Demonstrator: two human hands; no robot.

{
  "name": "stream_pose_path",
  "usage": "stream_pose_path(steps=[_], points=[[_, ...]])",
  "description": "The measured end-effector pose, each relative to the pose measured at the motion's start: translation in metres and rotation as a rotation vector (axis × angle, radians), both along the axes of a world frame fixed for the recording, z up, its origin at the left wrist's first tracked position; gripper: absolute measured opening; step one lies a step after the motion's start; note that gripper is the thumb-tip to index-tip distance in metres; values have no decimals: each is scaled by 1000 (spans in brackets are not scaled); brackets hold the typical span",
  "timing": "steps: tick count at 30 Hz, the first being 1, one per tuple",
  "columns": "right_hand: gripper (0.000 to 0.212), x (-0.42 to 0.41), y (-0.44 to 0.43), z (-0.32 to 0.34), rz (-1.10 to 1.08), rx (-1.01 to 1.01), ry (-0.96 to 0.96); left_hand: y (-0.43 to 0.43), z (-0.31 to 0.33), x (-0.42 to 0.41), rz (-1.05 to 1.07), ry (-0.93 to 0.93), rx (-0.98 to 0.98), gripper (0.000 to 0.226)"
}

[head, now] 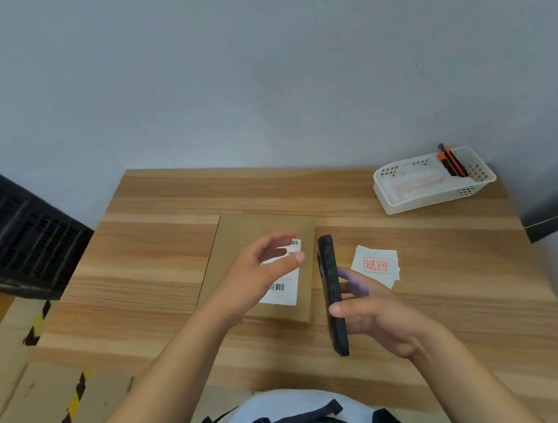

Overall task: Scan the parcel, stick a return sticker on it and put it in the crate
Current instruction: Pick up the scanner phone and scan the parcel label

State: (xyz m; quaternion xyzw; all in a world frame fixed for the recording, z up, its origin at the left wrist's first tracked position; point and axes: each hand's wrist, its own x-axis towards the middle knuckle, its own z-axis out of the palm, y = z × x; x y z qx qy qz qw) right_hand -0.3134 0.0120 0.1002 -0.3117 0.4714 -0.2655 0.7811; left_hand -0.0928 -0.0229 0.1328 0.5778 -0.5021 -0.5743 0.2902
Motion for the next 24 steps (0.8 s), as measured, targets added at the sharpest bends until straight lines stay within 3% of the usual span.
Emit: stream_pose_path(steps=[5, 12, 18, 24], points=[[79, 13, -10, 16, 88, -80, -60, -3, 10, -10, 65, 122, -33, 42], [82, 27, -11, 15, 195, -86, -5, 0, 2, 2, 175, 251, -21, 38], [48, 46, -6, 16, 84, -43, 11, 0, -6, 10, 168, 265, -15, 30], [59, 61, -4, 23, 7, -96, 110, -9, -7, 23, 77, 308, -59, 29]])
